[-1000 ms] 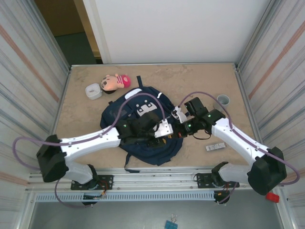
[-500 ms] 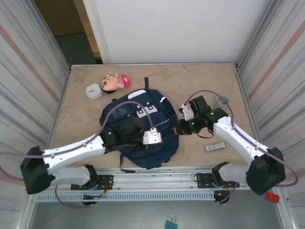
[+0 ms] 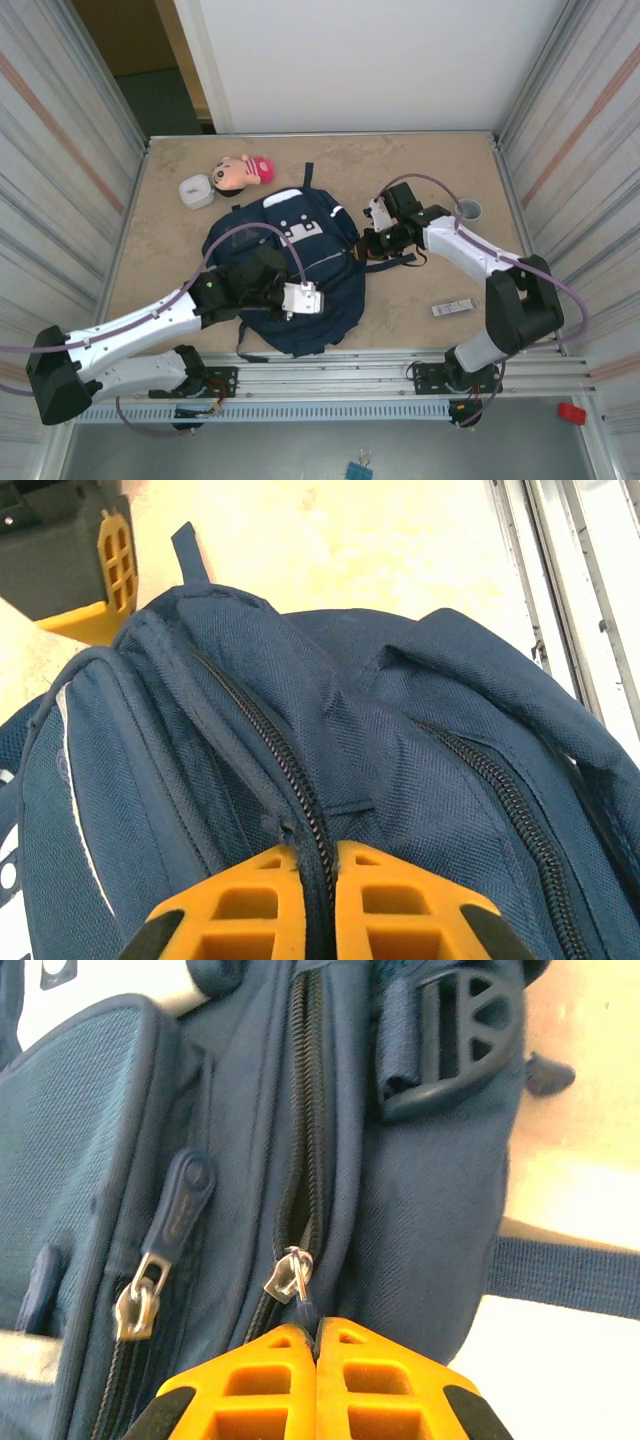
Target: Pack books, pencil case, and school supplies into a backpack
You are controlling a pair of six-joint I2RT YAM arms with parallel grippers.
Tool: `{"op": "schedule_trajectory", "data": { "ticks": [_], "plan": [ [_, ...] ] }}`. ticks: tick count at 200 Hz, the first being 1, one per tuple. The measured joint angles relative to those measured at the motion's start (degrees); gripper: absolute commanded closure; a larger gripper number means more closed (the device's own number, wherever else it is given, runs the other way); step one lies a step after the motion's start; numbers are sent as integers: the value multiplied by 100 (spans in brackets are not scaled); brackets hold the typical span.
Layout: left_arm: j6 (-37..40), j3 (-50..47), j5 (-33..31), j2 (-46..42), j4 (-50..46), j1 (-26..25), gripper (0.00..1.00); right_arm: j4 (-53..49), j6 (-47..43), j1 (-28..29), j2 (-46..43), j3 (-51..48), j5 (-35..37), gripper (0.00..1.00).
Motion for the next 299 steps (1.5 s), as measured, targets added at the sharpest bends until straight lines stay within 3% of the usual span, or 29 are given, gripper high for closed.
{"op": "schedule_trajectory", "data": {
  "ticks": [37,45,51,65,73,91,101,136,166,192,223,259,279,299],
  "plan": [
    [199,-107,302,-236,-557,-92,98,804,42,-557,573,472,684,100],
    [195,-146,339,-330,-621,-125,94,938,42,-680,608,503,789,100],
    [179,-179,345,-393,-621,-125,86,992,42,-728,608,503,833,100],
    [72,-245,317,-490,-570,-122,55,1043,83,-741,575,501,855,67],
    [-83,-280,291,-542,-490,-125,43,1049,127,-723,531,481,835,53],
    [-625,-302,33,-678,-267,-122,23,933,229,-695,302,393,728,36],
    [-1152,-302,-195,-780,-116,-122,17,822,273,-688,101,310,647,33],
    [-3637,-271,-1244,-1029,33,79,16,660,765,-595,-774,-450,221,32],
    [-5906,-291,-1792,-835,-476,831,16,693,1298,-101,-1043,-1152,-52,36],
    [-6953,-625,-1871,-437,-555,1287,17,1209,1871,236,-1051,-1727,-208,47],
    [-7182,-905,-1845,249,-42,1510,17,1912,2673,625,-1073,-2302,-164,62],
    [-6640,-463,-1915,1279,761,1836,15,2474,3307,1237,-1386,-2570,122,70],
    [-6175,-11,-1947,1878,1073,1921,10,2610,3534,1471,-1423,-2590,203,67],
    [-5831,348,-1827,2079,1147,1902,6,2660,3615,1707,-1469,-2588,203,47]
  ]
}}
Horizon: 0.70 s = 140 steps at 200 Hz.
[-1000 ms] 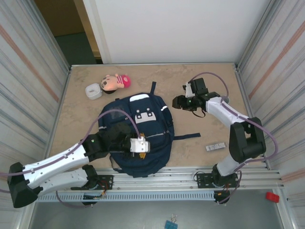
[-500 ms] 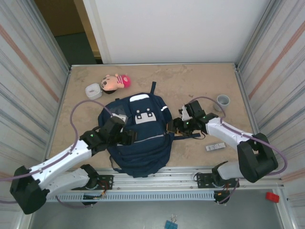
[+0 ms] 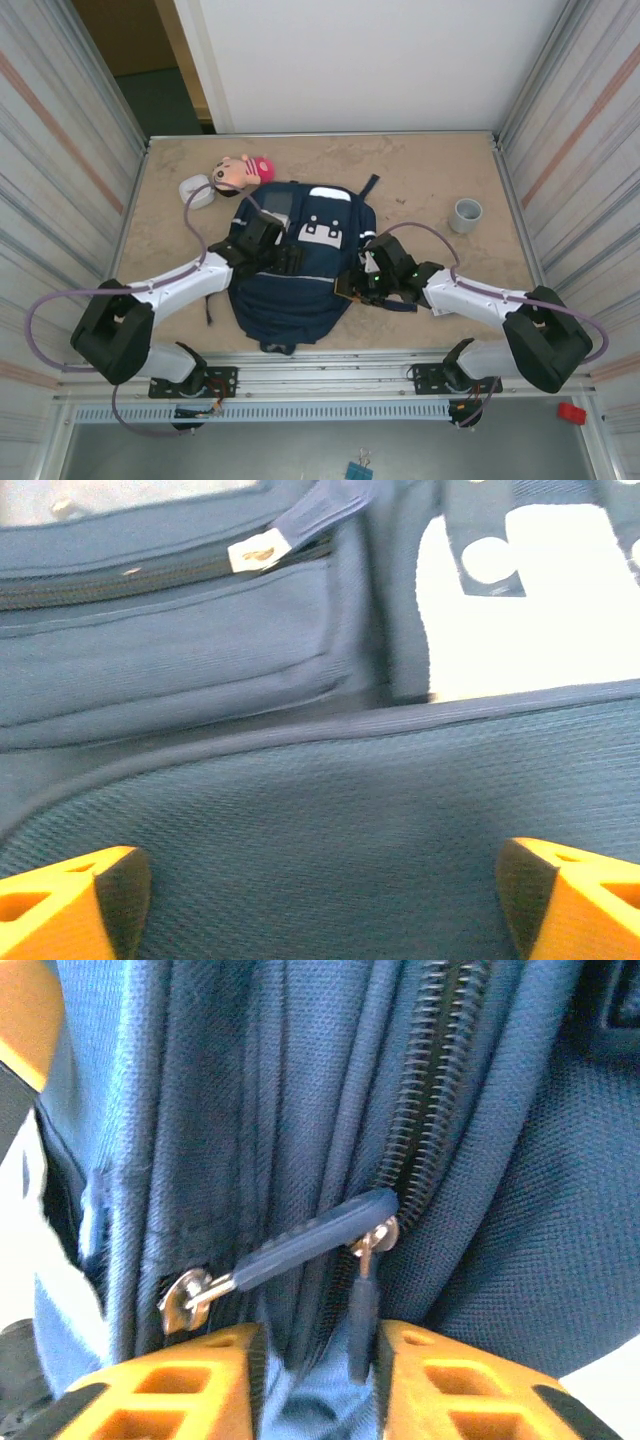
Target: Pack books, pencil case, and school supplies into a backpack
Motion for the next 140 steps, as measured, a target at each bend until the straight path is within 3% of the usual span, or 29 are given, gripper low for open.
{"op": "schedule_trajectory", "data": {
  "ticks": [24,78,106,140],
  "plan": [
    [393,98,9,-374,-48,-232,4,-417,-251,48,-452,120,173,35],
    [2144,-433,168,-2138,-203,-1749,4,-1469,-1606,-1049,-1303,573,61,34],
    [2900,-487,-44,-1766,-470,-2409,1,-1856,-2271,-1189,-1097,605,-74,35],
    [3442,-487,-581,-680,-525,-2577,1,-1864,-2575,-1207,-885,629,-254,35]
  ]
}}
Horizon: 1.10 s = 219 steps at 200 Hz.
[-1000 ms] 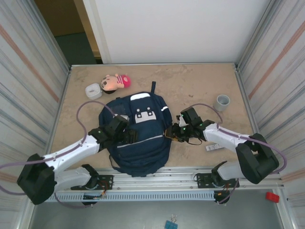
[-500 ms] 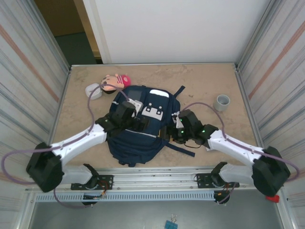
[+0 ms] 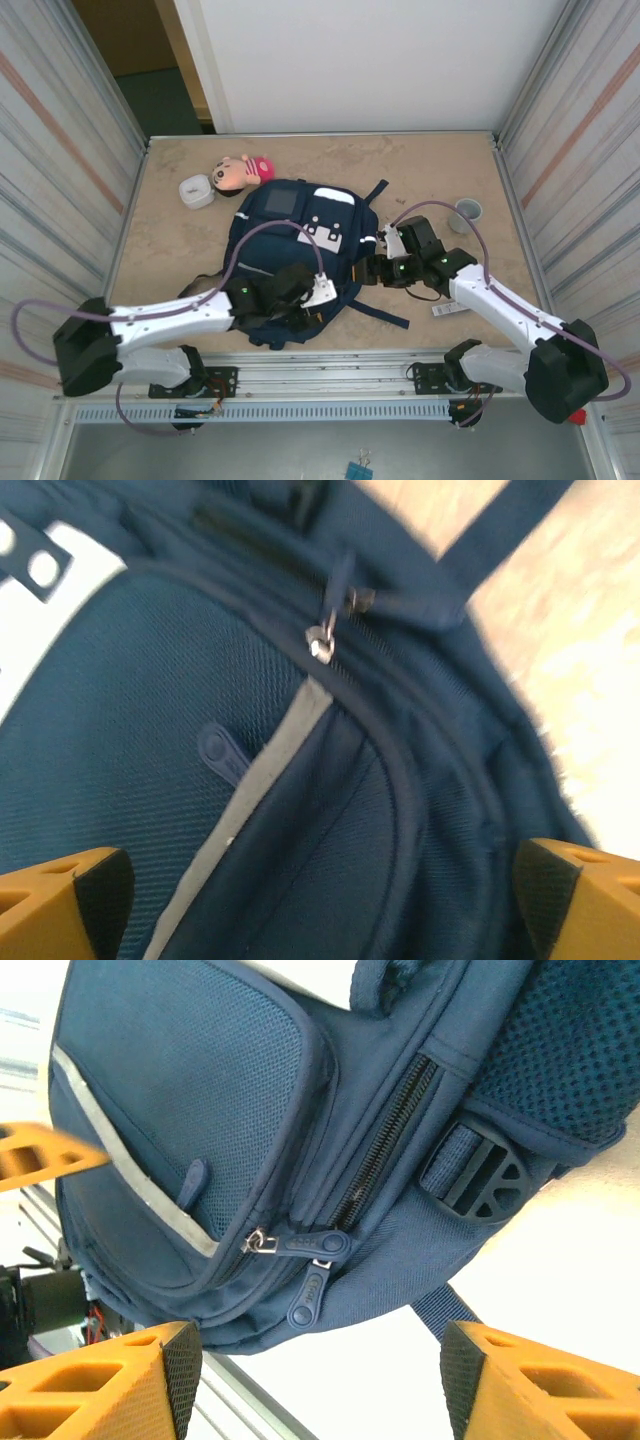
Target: Pack books, pencil case, and school supplies into a backpack
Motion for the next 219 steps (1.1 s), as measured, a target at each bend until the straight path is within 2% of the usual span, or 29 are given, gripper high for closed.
{"op": "schedule_trajectory", "data": {
  "ticks": [9,15,19,27,32,47,59,67,88,115,135,168,187,219],
  "plan": [
    [101,2,-149,271,42,-4,3,48,-17,0,17,0,-44,35],
    [146,2,-269,452,85,-28,11,83,-28,0,22,0,-72,34],
    [190,2,-326,540,114,-42,24,105,-42,0,22,0,-85,34],
    [223,9,-431,726,157,-50,60,153,-66,0,22,0,-98,34],
    [247,24,-490,807,166,-52,73,175,-103,0,20,0,-98,34],
    [291,50,-667,848,234,-59,89,208,-192,-2,9,0,-98,35],
    [341,48,-695,708,337,-37,97,205,-286,-2,-11,0,-96,35],
    [365,7,-645,496,437,-24,100,203,-358,-9,-24,0,-98,35],
    [326,-229,-299,-295,573,133,100,186,-542,-11,-35,0,-114,38],
    [146,-581,363,-1423,542,542,100,151,-632,22,-33,31,-280,40],
    [-2,-767,739,-1902,542,835,100,118,-619,238,0,192,-380,41],
    [-254,-826,1058,-2037,549,1049,100,173,-459,988,175,584,-358,43],
    [-400,-815,1110,-1954,551,1058,100,140,-240,1427,254,785,2,44],
    [-597,-723,1261,-1661,562,1060,100,149,160,1655,267,859,597,49]
  ]
}}
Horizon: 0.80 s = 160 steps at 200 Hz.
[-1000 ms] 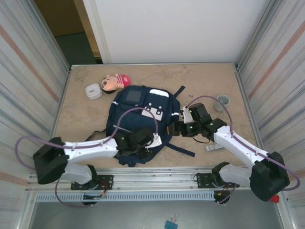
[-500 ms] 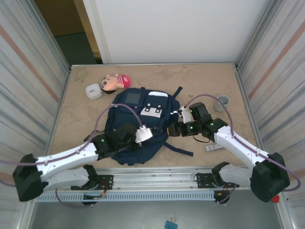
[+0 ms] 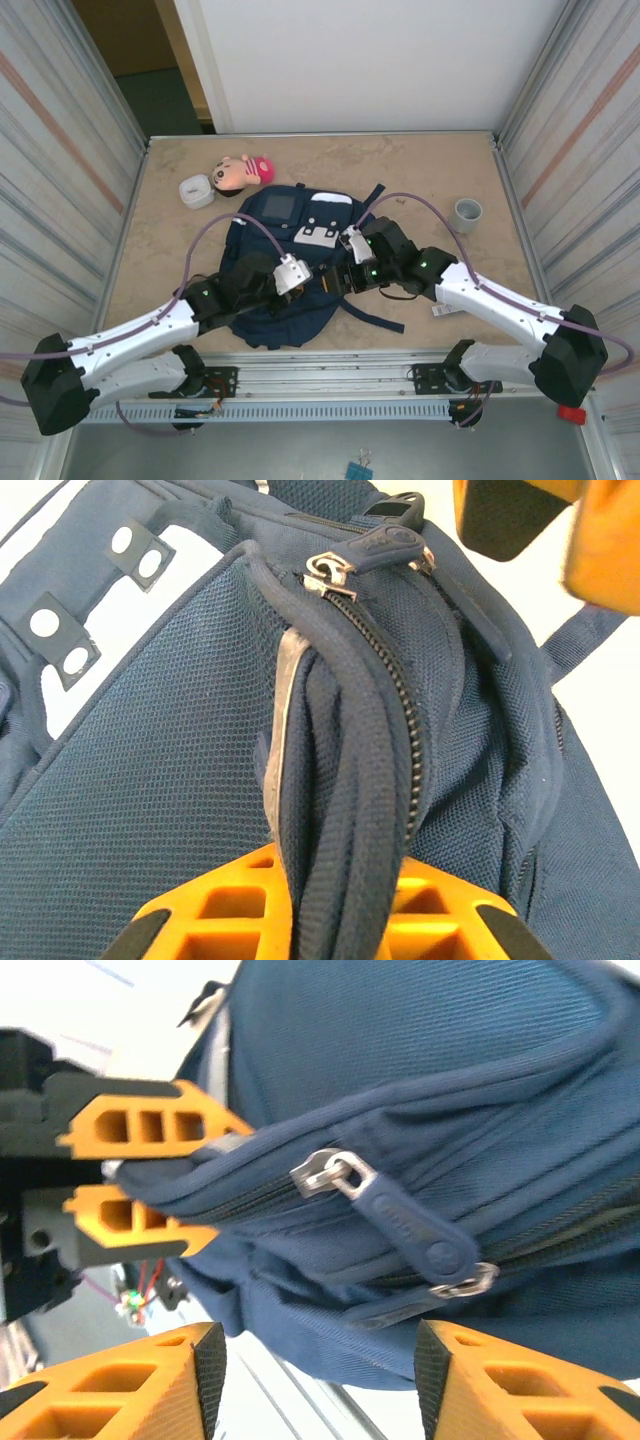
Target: Pack books, pencil case, and school supplies into a backpack
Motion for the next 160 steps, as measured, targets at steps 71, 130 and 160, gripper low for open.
{"op": "schedule_trajectory", "data": {
  "ticks": [71,130,160],
  "plan": [
    [-192,0,269,-107,48,245,100,-11,48,-2,509,0,315,75],
    [-195,0,389,-133,52,282,100,-72,-37,-63,568,109,437,96],
    [-186,70,417,-129,31,297,100,-286,-114,-267,601,304,566,100]
  ]
}}
